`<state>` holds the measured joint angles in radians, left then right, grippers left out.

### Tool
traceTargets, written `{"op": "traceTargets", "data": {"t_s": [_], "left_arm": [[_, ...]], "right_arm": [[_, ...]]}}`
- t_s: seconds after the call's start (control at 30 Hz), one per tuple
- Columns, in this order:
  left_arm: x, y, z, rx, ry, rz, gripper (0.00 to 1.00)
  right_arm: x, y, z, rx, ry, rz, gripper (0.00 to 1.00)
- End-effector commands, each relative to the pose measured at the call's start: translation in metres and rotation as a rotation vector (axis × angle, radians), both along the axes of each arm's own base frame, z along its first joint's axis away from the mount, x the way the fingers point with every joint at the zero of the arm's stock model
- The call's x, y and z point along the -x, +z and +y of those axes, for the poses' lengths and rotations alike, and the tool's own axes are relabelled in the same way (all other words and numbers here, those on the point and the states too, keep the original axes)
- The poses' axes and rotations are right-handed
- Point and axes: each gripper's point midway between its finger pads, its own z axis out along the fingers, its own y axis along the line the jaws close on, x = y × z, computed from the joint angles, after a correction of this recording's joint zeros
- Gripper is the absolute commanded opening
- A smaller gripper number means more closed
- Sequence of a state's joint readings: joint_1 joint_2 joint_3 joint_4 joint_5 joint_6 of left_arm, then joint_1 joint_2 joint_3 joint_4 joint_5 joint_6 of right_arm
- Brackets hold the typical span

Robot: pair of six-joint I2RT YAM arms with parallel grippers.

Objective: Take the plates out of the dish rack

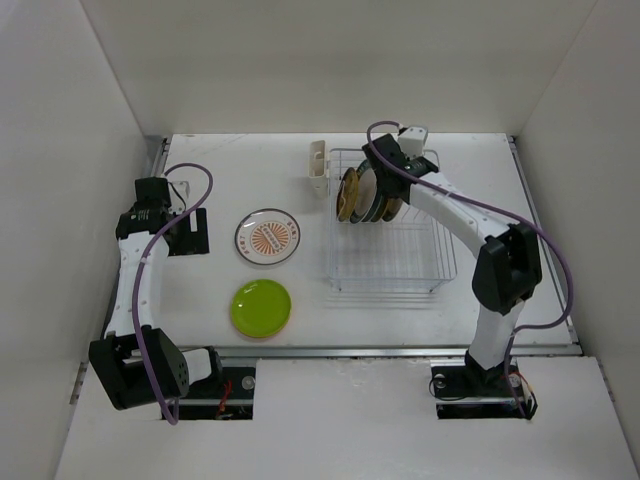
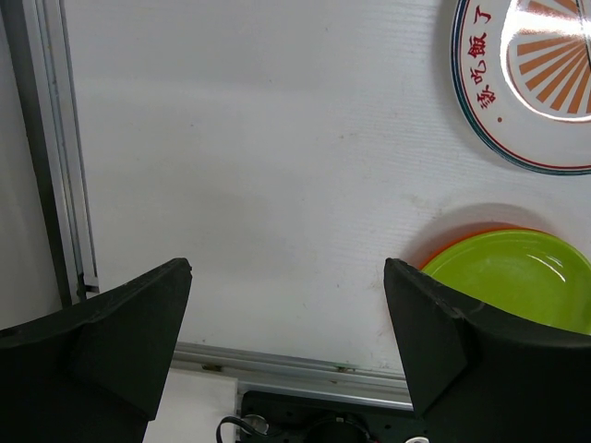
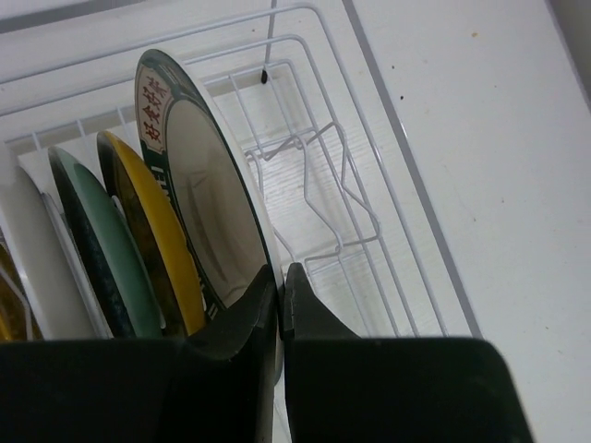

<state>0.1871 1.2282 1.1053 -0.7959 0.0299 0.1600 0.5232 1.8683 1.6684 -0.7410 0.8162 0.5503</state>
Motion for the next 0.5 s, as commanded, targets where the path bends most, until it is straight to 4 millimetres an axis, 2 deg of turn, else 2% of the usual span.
{"op": "traceTargets", "data": {"t_s": [0.0,0.03,0.1,0.13,0.2,0.27,0.43,0.47], "left_arm": [[0.001,-0.002,0.000,0.004,-0.011,0.001,0.84],[0.000,-0.002,-0.002,0.012,-0.016,-0.001,0.84],[0.000,-0.002,-0.002,0.012,-0.016,-0.001,0.84],[0.000,-0.002,-0.002,0.012,-0.016,-0.001,0.84],[0.000,-0.002,-0.002,0.012,-0.016,-0.001,0.84],[0.001,0.000,-0.002,0.010,-0.016,-0.010,0.84],[0.001,0.000,-0.002,0.010,-0.016,-0.010,0.84],[0.001,0.000,-0.002,0.010,-0.016,-0.010,0.84]], "right_arm": [[0.005,0.070,-0.032,0.061,-0.150,-0.200,0.00],[0.010,0.082,-0.039,0.089,-0.157,-0.209,0.00],[0.016,0.103,-0.037,0.113,-0.159,-0.253,0.00],[0.020,0.118,-0.045,0.134,-0.195,-0.287,0.00],[0.031,0.136,-0.046,0.176,-0.201,-0.304,0.00],[0.047,0.167,-0.051,0.209,-0.237,-0.364,0.00],[0.078,0.212,-0.052,0.312,-0.285,-0.438,0.00],[0.084,0.218,-0.044,0.320,-0.277,-0.456,0.00]]}}
